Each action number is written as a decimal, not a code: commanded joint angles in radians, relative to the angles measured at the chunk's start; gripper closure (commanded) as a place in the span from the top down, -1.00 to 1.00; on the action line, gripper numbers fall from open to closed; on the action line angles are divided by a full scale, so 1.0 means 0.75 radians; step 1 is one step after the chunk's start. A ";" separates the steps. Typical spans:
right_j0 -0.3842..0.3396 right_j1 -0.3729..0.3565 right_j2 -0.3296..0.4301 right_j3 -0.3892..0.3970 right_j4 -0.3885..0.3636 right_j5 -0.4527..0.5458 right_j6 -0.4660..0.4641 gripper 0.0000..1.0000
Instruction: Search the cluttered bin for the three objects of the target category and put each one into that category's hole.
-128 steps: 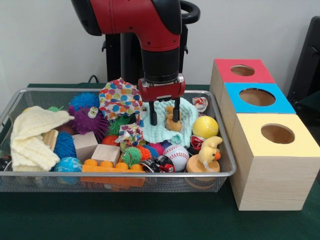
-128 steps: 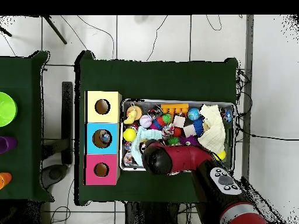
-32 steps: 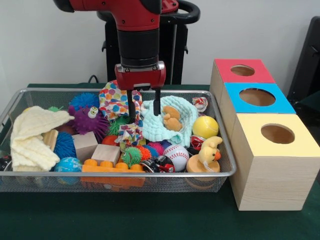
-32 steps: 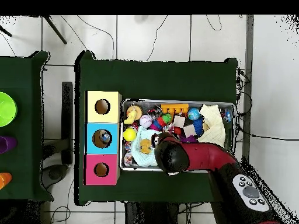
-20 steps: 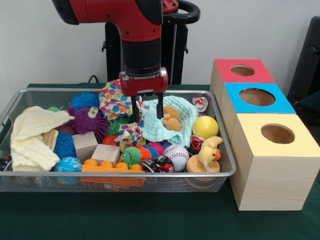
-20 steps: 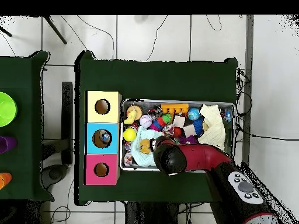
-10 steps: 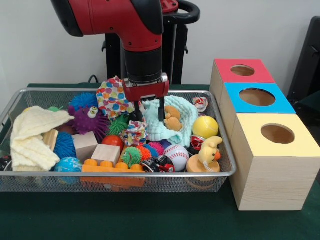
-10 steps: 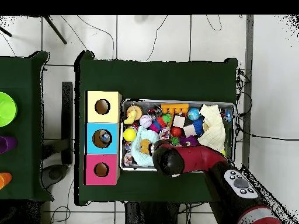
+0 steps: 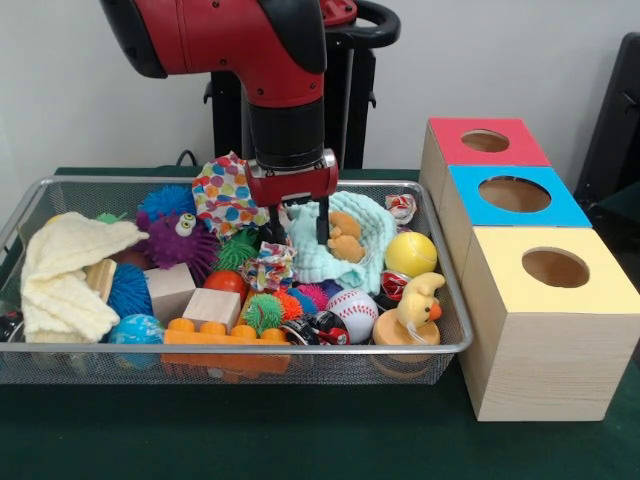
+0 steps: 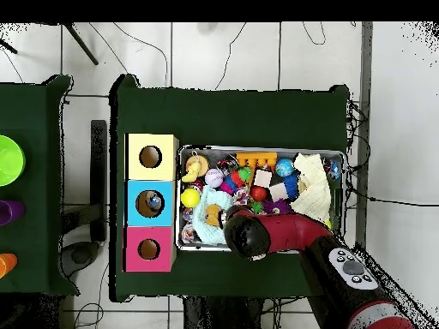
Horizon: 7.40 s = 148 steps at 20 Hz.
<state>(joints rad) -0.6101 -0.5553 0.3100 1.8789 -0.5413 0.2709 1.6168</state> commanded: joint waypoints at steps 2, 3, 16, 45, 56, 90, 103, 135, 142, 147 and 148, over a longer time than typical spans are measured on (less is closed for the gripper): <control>-0.012 0.039 0.052 -0.095 -0.101 -0.018 -0.020 -1.00; -0.012 0.040 0.053 -0.096 -0.100 -0.017 -0.021 -1.00; -0.026 0.034 0.063 -0.091 -0.099 -0.005 -0.035 -1.00; -0.268 -0.097 0.415 -0.288 -0.083 0.589 -0.454 -1.00; -0.313 -0.041 0.475 -0.337 -0.137 0.616 -0.509 -1.00; -0.487 0.012 0.574 -0.443 -0.194 0.800 -0.779 -1.00; -0.508 -0.014 0.571 -0.397 -0.198 0.778 -0.771 -1.00; -0.481 -0.052 0.557 -0.330 -0.202 0.729 -0.670 1.00; -0.431 -0.124 0.539 -0.231 -0.170 0.704 -0.529 1.00; -0.391 -0.146 0.515 -0.173 -0.168 0.637 -0.422 1.00; -0.385 -0.150 0.509 -0.162 -0.166 0.627 -0.402 1.00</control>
<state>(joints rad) -0.9412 -0.6267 0.6858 1.6385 -0.6237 0.7705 1.3727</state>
